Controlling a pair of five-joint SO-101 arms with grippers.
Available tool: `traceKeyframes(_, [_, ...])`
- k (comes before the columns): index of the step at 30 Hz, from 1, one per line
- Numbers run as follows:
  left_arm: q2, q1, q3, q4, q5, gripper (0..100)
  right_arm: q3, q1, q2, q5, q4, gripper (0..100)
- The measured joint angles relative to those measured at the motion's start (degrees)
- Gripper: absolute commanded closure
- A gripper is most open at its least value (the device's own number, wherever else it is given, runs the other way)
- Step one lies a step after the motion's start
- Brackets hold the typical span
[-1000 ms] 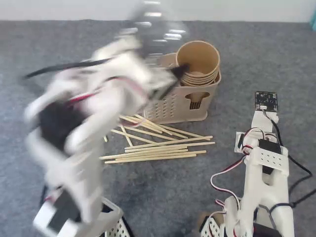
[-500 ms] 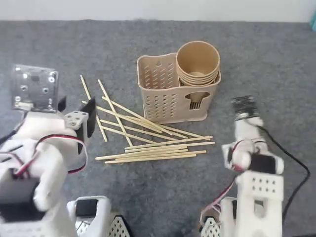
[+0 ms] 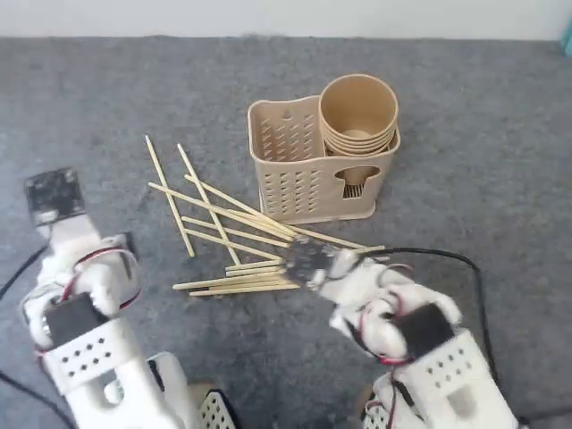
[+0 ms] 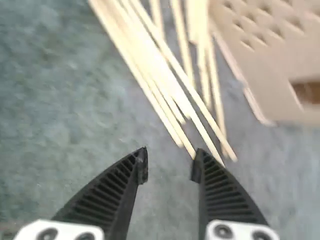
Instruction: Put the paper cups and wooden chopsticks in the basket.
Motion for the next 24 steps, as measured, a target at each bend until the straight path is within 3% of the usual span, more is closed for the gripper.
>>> traceKeyframes(4, [6.68, -8.44, 0.35, -4.57, 0.18, 81, -5.27, -6.95, 13.27, -3.08, -6.24, 81.8])
traceKeyframes(11, [24.88, -14.33, -1.49, -11.08, 4.48, 81, -18.11, -12.48, 39.82, -6.24, -17.67, 81.5])
traceKeyframes(24, [52.13, -15.3, -15.56, -11.96, 8.44, 81, -40.7, -13.1, 75.52, -6.51, -20.4, 81.9])
